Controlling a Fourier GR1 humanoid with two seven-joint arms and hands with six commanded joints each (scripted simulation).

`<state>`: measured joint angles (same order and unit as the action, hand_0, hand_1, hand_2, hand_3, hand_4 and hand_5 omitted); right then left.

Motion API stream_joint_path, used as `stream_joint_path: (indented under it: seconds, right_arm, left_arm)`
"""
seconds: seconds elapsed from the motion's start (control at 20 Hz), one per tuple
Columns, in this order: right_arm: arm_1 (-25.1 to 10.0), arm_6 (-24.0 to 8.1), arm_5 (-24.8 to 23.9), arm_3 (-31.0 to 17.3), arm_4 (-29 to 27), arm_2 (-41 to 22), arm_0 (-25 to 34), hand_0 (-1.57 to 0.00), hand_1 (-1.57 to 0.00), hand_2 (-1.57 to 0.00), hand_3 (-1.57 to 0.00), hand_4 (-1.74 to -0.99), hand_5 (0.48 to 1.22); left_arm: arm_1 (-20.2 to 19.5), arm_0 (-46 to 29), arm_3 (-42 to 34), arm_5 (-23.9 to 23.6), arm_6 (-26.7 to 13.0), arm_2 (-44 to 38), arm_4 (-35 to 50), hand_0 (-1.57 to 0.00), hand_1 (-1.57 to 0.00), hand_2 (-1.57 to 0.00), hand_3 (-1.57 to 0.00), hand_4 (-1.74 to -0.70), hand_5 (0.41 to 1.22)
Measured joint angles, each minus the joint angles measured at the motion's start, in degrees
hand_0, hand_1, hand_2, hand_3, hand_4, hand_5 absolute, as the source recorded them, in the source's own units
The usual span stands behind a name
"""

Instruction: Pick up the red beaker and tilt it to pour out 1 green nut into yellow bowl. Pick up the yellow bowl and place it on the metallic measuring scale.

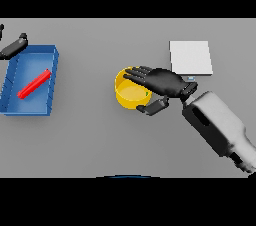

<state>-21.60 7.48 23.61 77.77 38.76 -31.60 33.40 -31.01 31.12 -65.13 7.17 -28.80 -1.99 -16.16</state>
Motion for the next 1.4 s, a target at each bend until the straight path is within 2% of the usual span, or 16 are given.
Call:
stream_joint_path:
  seconds: [0.2, 0.4, 0.5, 0.6, 0.7, 0.85, 0.95, 1.05, 1.15, 1.25, 1.35, 1.4]
  right_arm:
    - [1.0, 2.9, -1.0, -5.0, 2.1, -2.5, 1.6, 0.00, 0.00, 0.00, 0.00, -1.234, 0.660]
    - [2.1, 3.0, -0.3, -8.9, 3.6, -4.3, 3.8, 0.00, 0.00, 0.00, 0.00, -1.260, 0.676]
    - [1.4, 4.5, 1.2, -9.6, 3.3, -4.6, 4.2, 0.00, 0.00, 0.00, 0.00, -1.273, 0.687]
    - [1.8, 4.0, 1.6, -10.2, 3.8, -5.4, 4.3, 0.00, 0.00, 0.00, 0.00, -1.277, 0.696]
    - [2.3, 4.8, 1.6, -11.2, 3.7, -5.5, 4.3, 0.00, 0.00, 0.00, 0.00, -1.281, 0.702]
    - [2.8, 5.4, 1.6, -12.7, 3.9, -6.0, 4.7, 0.00, 0.00, -0.01, -0.03, -1.286, 0.712]
    - [3.5, 6.5, -0.2, -14.8, 4.4, -6.1, 5.0, 0.00, 0.00, -0.03, -0.06, -1.293, 0.738]
    - [3.8, 6.6, 0.1, -14.4, 4.0, -6.0, 4.7, 0.00, -0.01, -0.08, -0.12, -1.333, 0.800]
    - [4.2, 5.4, 0.5, -14.4, 3.9, -5.9, 4.8, -0.17, -0.14, -0.20, -0.24, -1.396, 0.875]
    - [4.1, 5.7, 1.2, -14.7, 4.0, -6.0, 5.6, -0.47, -0.38, -0.38, -0.42, -1.479, 0.999]
    - [3.4, 5.6, 1.7, -14.2, 4.3, -6.2, 5.6, -0.78, -0.65, -0.59, -0.83, -1.469, 1.079]
    - [3.7, 5.9, 0.8, -14.8, 4.4, -6.3, 5.7, -0.94, -0.81, -0.79, -0.98, -1.521, 1.108]
  left_arm:
    - [0.4, 0.6, 0.6, 0.2, -0.1, -0.1, 0.4, 0.00, 0.00, 0.00, 0.00, -0.80, 0.728]
    - [0.5, 0.2, -0.1, 0.0, 0.3, -0.2, 0.5, 0.00, 0.00, 0.00, 0.00, -0.80, 0.724]
    - [0.2, -0.3, -0.6, 0.2, 0.0, -0.2, 0.5, 0.00, 0.00, 0.00, 0.00, -0.80, 0.723]
    - [0.3, -0.1, -1.0, 0.4, -0.7, -0.2, 0.8, 0.00, 0.00, 0.00, 0.00, -0.80, 0.723]
    - [0.1, -0.2, -1.0, 0.6, -1.1, 0.0, 0.5, 0.00, 0.00, 0.00, 0.00, -0.79, 0.727]
    - [0.5, -0.5, -1.2, 0.0, -0.1, 0.2, 0.2, 0.00, 0.00, 0.00, 0.00, -0.79, 0.728]
    - [0.5, -0.8, -2.0, 0.2, -0.3, 0.5, 0.3, 0.00, 0.00, 0.00, 0.00, -0.79, 0.730]
    - [0.4, -0.8, -2.2, 0.3, -1.1, 0.2, 0.4, 0.00, 0.00, 0.00, 0.00, -0.79, 0.732]
    - [0.7, -0.4, -2.5, 0.2, -2.0, 0.3, 0.5, 0.00, 0.00, 0.00, 0.00, -0.80, 0.730]
    - [0.4, -0.5, -2.7, 0.4, -1.9, 0.3, 0.5, 0.00, 0.00, 0.00, 0.00, -0.79, 0.729]
    - [0.6, -0.5, -2.7, -0.1, -1.6, 0.2, 0.4, 0.00, 0.00, 0.00, 0.00, -0.79, 0.732]
    - [0.5, -0.3, -2.5, 0.0, -2.2, 0.4, 0.1, 0.00, 0.00, 0.00, 0.00, -0.79, 0.733]
